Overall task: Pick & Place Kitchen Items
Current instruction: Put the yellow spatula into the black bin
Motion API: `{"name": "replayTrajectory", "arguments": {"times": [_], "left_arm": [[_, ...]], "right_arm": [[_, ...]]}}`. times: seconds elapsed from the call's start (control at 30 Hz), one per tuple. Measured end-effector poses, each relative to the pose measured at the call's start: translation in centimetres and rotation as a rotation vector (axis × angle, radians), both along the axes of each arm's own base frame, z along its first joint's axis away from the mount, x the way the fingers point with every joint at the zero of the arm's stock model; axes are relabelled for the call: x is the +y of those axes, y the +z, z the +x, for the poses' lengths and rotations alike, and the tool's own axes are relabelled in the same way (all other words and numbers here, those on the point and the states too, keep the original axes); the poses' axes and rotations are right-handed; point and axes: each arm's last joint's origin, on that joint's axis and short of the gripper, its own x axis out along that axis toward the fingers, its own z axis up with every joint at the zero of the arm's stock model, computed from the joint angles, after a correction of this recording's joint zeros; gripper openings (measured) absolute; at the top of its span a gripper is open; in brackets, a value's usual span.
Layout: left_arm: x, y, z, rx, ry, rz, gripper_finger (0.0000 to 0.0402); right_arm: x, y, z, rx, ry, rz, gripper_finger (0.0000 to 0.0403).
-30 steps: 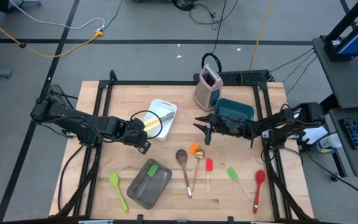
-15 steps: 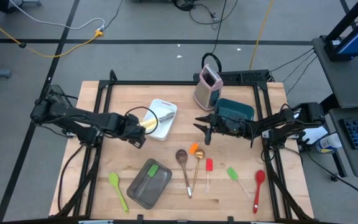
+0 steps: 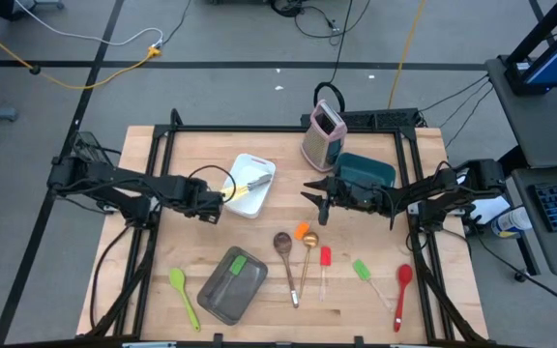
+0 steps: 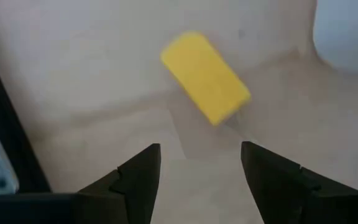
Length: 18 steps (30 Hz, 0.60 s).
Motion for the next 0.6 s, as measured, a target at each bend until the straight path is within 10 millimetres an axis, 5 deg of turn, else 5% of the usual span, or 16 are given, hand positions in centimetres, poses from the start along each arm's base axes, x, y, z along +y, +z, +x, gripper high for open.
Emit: {"name": "replayTrajectory", "arguments": {"times": [0.23, 0.6], "left_arm": [[1.3, -1.0, 0.7, -0.118, -0.016, 0.041, 0.0230], [2.2, -3.3, -0.9, -0.083, 0.048, 0.043, 0.0230]], "right_arm": [[0.0, 0.0, 0.0, 0.007, 0.003, -0.024, 0.0128], [0.0, 0.0, 0.0, 0.007, 0.002, -0.024, 0.0128]]}}
